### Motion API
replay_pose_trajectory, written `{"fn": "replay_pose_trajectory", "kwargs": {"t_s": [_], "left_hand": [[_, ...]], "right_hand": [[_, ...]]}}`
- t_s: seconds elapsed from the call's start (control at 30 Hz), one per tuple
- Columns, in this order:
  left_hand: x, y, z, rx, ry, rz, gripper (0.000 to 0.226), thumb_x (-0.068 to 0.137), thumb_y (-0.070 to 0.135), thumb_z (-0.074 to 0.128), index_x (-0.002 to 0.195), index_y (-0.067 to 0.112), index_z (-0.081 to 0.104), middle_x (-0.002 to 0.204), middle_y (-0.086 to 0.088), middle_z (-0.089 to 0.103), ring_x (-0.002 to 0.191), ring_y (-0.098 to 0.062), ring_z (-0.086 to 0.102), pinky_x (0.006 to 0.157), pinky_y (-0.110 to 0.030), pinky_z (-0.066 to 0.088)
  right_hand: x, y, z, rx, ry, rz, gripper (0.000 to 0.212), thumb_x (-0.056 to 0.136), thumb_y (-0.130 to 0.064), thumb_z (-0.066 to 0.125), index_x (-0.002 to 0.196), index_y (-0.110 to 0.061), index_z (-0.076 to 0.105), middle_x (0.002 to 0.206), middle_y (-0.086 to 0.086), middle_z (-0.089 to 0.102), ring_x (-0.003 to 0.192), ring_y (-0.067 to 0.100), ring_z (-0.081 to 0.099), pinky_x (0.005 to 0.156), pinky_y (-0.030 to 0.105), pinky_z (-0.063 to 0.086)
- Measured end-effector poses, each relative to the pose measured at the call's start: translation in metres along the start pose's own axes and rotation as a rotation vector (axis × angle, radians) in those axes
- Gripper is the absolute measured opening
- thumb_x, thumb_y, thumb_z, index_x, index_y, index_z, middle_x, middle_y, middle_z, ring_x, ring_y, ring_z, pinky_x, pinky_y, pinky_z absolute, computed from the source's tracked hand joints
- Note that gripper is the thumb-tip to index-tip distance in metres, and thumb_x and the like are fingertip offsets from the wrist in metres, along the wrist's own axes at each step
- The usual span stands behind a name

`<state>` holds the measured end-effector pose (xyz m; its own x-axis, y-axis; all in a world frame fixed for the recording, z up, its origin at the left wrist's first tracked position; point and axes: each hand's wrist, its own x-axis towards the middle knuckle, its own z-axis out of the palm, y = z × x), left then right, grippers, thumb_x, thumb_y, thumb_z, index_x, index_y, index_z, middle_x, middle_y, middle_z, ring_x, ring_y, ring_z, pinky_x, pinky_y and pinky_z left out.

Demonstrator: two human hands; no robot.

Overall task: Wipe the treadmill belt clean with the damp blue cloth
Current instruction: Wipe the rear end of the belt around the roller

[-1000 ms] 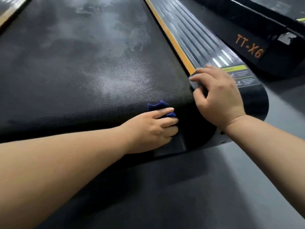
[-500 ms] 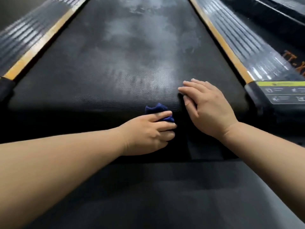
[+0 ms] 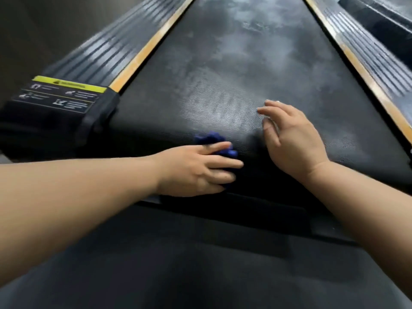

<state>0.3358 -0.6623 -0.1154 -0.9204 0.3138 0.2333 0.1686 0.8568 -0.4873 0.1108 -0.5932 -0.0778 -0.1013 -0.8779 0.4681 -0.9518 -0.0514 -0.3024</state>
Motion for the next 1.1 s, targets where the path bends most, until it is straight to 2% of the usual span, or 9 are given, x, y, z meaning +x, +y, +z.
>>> {"fn": "replay_pose_trajectory", "kwargs": {"t_s": [0.1, 0.3, 0.5, 0.63, 0.73, 0.83, 0.97, 1.07, 1.1], "left_hand": [[-0.004, -0.007, 0.005, -0.031, -0.021, 0.011, 0.028, 0.096, 0.015, 0.043, 0.092, 0.021, 0.071, 0.112, 0.001, 0.066, 0.126, -0.027, 0.047, 0.114, -0.05, 0.021], [-0.081, -0.009, -0.014, -0.049, -0.16, -0.098, 0.049, 0.103, 0.015, 0.026, 0.089, 0.02, 0.073, 0.116, 0.001, 0.067, 0.124, -0.026, 0.049, 0.11, -0.053, 0.026], [0.037, 0.003, -0.001, -0.024, 0.01, -0.042, 0.032, 0.095, 0.016, 0.042, 0.093, 0.023, 0.073, 0.12, 0.001, 0.066, 0.125, -0.027, 0.052, 0.111, -0.05, 0.025], [0.124, 0.016, 0.024, -0.011, -0.032, 0.072, 0.034, 0.089, 0.018, 0.041, 0.086, 0.023, 0.074, 0.112, 0.001, 0.067, 0.125, -0.027, 0.052, 0.112, -0.048, 0.021], [0.143, 0.024, 0.029, -0.052, -0.034, 0.049, 0.034, 0.09, 0.02, 0.04, 0.087, 0.024, 0.074, 0.109, 0.002, 0.068, 0.123, -0.026, 0.053, 0.111, -0.047, 0.024], [0.105, 0.014, 0.024, -0.107, -0.02, 0.039, 0.034, 0.096, 0.021, 0.039, 0.092, 0.023, 0.073, 0.113, 0.001, 0.068, 0.123, -0.025, 0.049, 0.113, -0.045, 0.021], [0.007, 0.0, 0.007, -0.07, -0.136, -0.051, 0.043, 0.105, 0.024, 0.02, 0.101, 0.024, 0.062, 0.116, 0.002, 0.068, 0.131, -0.022, 0.036, 0.114, -0.044, 0.016], [-0.055, 0.012, -0.014, -0.032, -0.242, -0.259, 0.038, 0.101, 0.018, 0.028, 0.101, 0.025, 0.065, 0.119, 0.003, 0.066, 0.142, -0.014, 0.021, 0.114, -0.045, 0.018], [-0.066, 0.02, -0.019, -0.007, -0.24, -0.364, 0.038, 0.096, 0.015, 0.034, 0.1, 0.025, 0.07, 0.12, 0.003, 0.066, 0.14, -0.016, 0.027, 0.112, -0.046, 0.022]], "right_hand": [[0.014, -0.012, 0.006, 0.023, -0.032, 0.04, 0.03, 0.096, -0.023, 0.048, 0.121, -0.017, 0.062, 0.136, 0.004, 0.054, 0.128, 0.022, 0.046, 0.109, 0.028, 0.029], [0.011, -0.015, 0.01, 0.007, -0.076, 0.057, 0.03, 0.096, -0.024, 0.048, 0.122, -0.018, 0.062, 0.137, 0.001, 0.053, 0.13, 0.02, 0.043, 0.108, 0.024, 0.025], [0.0, 0.026, -0.02, -0.001, -0.03, 0.167, 0.028, 0.097, -0.021, 0.047, 0.119, -0.014, 0.063, 0.129, 0.005, 0.059, 0.123, 0.024, 0.049, 0.102, 0.023, 0.03], [-0.015, 0.066, -0.048, -0.08, -0.002, 0.237, 0.029, 0.097, -0.02, 0.045, 0.118, -0.01, 0.063, 0.124, 0.009, 0.062, 0.118, 0.027, 0.052, 0.098, 0.025, 0.032], [-0.029, 0.092, -0.06, -0.119, -0.007, 0.28, 0.039, 0.091, -0.027, 0.04, 0.116, -0.01, 0.064, 0.121, 0.011, 0.064, 0.116, 0.029, 0.054, 0.095, 0.027, 0.033], [-0.034, 0.102, -0.061, -0.122, -0.048, 0.269, 0.042, 0.089, -0.033, 0.037, 0.113, -0.013, 0.065, 0.119, 0.008, 0.064, 0.114, 0.028, 0.055, 0.095, 0.03, 0.038], [-0.025, 0.089, -0.055, -0.079, -0.056, 0.237, 0.042, 0.087, -0.033, 0.039, 0.115, -0.014, 0.064, 0.124, 0.008, 0.062, 0.12, 0.027, 0.051, 0.101, 0.031, 0.036], [-0.013, 0.068, -0.043, -0.032, -0.058, 0.187, 0.039, 0.087, -0.03, 0.045, 0.118, -0.016, 0.063, 0.129, 0.005, 0.059, 0.128, 0.023, 0.046, 0.107, 0.03, 0.03], [-0.007, 0.058, -0.036, 0.003, -0.057, 0.169, 0.035, 0.089, -0.027, 0.048, 0.119, -0.016, 0.063, 0.13, 0.004, 0.058, 0.128, 0.022, 0.045, 0.107, 0.028, 0.029]]}}
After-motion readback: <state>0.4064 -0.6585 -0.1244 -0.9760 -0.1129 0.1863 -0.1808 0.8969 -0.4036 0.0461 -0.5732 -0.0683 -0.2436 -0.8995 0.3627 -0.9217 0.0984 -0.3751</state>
